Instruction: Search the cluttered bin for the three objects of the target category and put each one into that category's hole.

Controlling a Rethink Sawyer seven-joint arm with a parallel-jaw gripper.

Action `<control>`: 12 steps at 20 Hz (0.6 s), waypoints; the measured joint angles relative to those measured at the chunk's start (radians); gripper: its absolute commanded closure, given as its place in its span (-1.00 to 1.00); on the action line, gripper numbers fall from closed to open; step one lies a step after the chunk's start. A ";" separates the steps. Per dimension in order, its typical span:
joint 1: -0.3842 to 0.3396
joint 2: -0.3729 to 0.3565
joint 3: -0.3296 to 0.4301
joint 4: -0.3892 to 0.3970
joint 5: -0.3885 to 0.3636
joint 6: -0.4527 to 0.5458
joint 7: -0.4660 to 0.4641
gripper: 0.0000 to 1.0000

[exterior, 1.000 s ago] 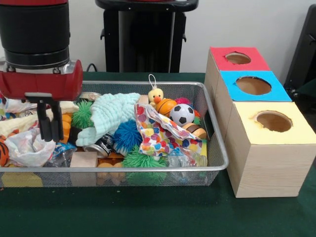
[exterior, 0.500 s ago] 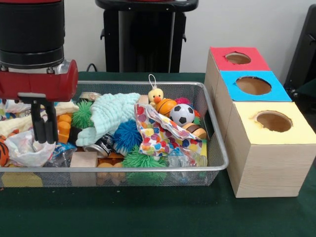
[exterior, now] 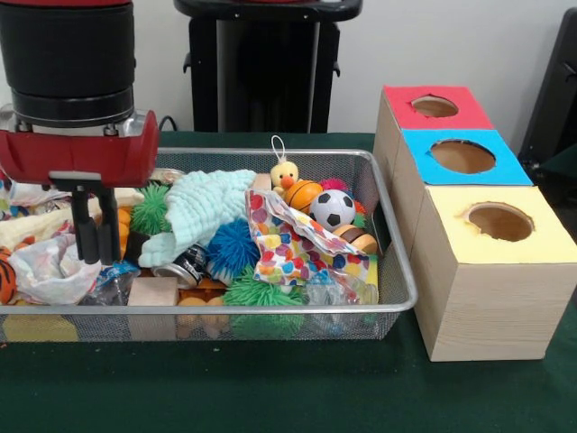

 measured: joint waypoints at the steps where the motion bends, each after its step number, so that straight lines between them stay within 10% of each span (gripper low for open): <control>1: 0.001 0.000 0.000 0.000 -0.001 0.000 0.000 1.00; 12: 0.006 0.000 0.000 0.000 -0.008 0.000 0.000 1.00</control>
